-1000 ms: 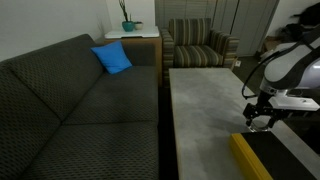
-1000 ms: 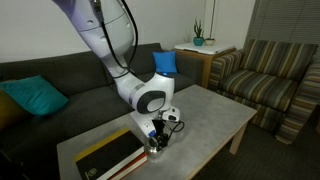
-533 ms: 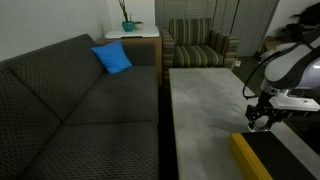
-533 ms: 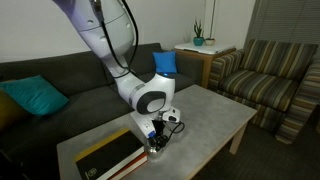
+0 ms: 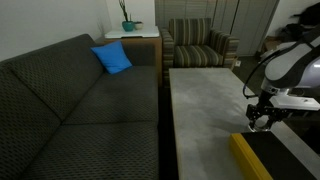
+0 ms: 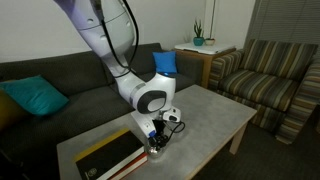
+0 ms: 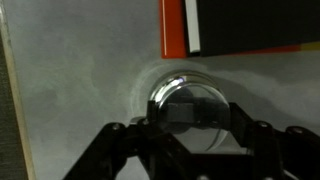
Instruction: Uncover the candle tin
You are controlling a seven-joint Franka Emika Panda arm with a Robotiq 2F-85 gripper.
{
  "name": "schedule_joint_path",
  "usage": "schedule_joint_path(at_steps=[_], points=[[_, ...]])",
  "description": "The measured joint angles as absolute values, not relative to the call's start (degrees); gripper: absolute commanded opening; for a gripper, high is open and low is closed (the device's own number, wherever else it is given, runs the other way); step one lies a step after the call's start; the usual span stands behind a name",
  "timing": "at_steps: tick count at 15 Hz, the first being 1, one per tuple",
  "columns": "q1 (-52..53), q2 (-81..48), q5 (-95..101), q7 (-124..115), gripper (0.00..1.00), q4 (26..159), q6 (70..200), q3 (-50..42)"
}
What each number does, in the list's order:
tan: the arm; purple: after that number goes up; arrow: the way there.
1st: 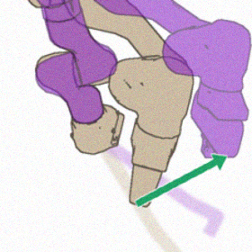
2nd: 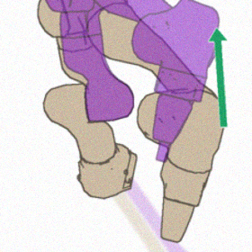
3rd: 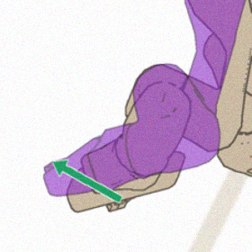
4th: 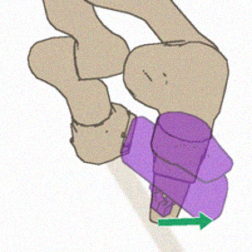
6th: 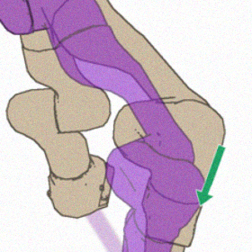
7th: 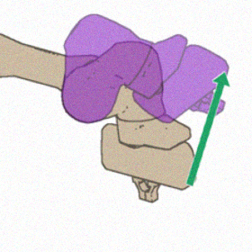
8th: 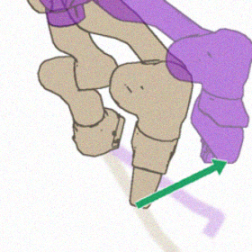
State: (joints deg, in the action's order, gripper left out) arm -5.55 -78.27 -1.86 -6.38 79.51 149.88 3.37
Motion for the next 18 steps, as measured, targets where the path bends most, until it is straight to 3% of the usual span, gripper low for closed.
schedule_joint_path(at_steps=[18], points=[[-6.2, -76.2, -1.4, 2.2, 0.45, 82.4, 150.0, 3.6]])
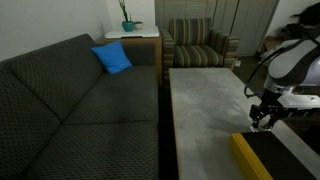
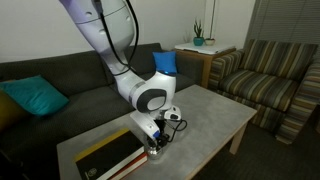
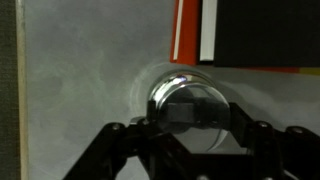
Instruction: Uncover the candle tin
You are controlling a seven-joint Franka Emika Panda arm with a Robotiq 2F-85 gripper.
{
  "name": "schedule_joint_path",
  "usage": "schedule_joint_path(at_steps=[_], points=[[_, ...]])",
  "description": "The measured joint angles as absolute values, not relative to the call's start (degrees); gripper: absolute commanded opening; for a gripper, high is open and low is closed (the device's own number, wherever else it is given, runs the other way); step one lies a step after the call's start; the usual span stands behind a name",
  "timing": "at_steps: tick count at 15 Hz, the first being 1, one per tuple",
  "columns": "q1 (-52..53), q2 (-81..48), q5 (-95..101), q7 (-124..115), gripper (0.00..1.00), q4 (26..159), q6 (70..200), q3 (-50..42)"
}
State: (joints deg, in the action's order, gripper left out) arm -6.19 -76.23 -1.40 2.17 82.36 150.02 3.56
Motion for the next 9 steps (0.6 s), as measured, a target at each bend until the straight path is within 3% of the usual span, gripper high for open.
schedule_joint_path(at_steps=[9], points=[[-7.3, -72.7, -1.1, 14.3, 0.45, 87.1, 151.3, 4.4]])
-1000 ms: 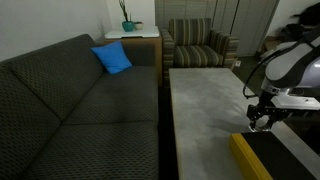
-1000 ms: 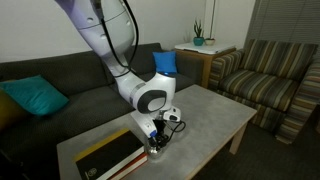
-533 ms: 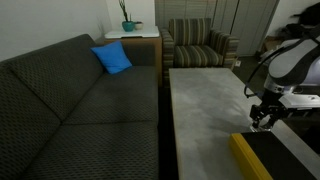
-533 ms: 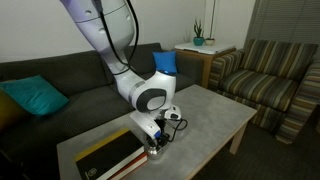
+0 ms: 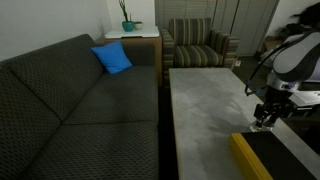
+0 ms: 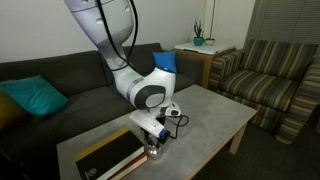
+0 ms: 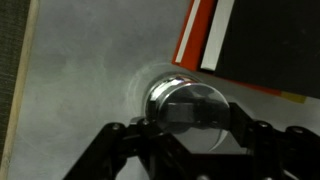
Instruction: Uncover the candle tin
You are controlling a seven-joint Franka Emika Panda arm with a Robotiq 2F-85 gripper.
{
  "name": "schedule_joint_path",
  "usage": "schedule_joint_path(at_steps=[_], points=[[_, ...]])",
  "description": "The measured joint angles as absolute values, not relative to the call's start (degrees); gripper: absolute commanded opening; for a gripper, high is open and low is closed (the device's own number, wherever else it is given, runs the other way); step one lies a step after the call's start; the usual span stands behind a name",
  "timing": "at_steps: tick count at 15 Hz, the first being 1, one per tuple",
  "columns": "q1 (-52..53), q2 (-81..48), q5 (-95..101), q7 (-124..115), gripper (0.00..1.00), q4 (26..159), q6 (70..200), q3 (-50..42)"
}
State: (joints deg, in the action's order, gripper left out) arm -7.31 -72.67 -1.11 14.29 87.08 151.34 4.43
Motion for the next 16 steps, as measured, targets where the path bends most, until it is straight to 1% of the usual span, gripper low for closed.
schedule_joint_path(at_steps=[10, 16], points=[[-8.7, -69.3, -1.0, 14.6, 0.45, 93.3, 153.0, 4.1], [-10.9, -69.4, -1.2, 12.0, 0.45, 94.7, 153.3, 2.6]])
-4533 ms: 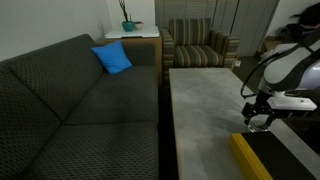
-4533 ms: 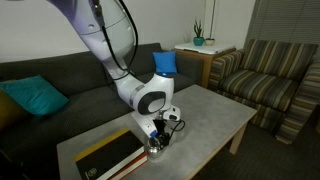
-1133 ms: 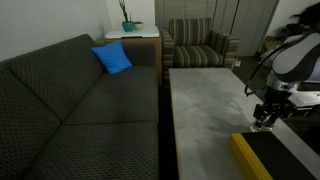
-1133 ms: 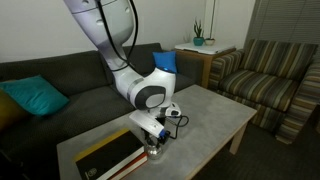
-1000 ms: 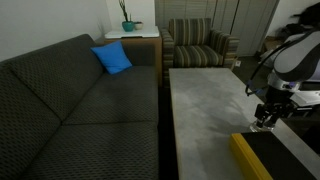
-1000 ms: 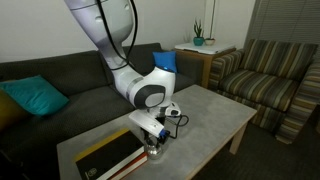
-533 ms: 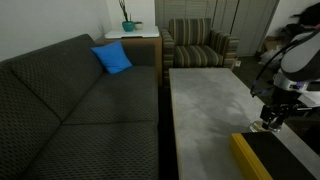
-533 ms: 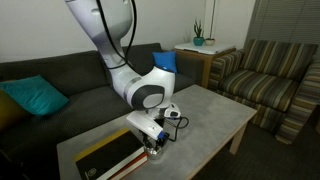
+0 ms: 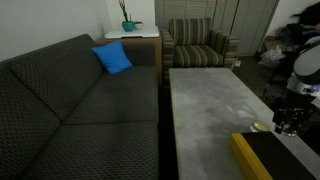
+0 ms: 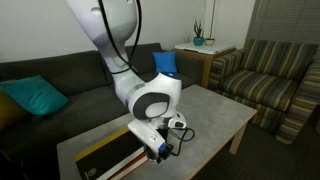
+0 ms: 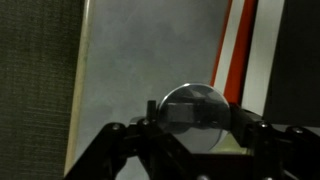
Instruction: Uncover the candle tin
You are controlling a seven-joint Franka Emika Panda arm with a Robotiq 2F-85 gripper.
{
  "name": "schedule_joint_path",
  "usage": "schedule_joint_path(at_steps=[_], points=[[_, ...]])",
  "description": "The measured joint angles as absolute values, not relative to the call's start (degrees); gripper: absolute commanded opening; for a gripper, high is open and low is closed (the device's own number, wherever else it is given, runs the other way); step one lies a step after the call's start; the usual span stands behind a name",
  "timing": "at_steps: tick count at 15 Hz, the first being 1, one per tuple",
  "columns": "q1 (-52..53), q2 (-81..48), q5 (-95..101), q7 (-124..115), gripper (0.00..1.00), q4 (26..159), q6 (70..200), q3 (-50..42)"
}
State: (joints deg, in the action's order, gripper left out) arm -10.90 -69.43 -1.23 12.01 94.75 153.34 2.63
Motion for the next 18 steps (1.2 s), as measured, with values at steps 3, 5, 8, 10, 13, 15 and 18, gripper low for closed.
schedule_joint_path(at_steps=[3, 5, 8, 10, 13, 15, 18], points=[[-11.2, -69.8, -1.2, 10.3, 0.45, 94.8, 153.3, 0.8], [-11.3, -70.3, -1.2, 9.7, 0.45, 94.7, 153.2, -0.4], [-11.9, -72.1, -1.2, 9.7, 0.45, 93.6, 153.2, -1.0], [-12.6, -74.1, -1.2, 9.7, 0.45, 91.7, 153.2, -1.0], [-13.4, -77.8, -1.2, 9.8, 0.45, 87.5, 153.2, -0.9], [-13.9, -80.4, -1.3, 9.7, 0.45, 84.0, 153.2, -0.6], [-14.2, -83.0, -1.4, 9.2, 0.45, 79.5, 152.4, -0.1]])
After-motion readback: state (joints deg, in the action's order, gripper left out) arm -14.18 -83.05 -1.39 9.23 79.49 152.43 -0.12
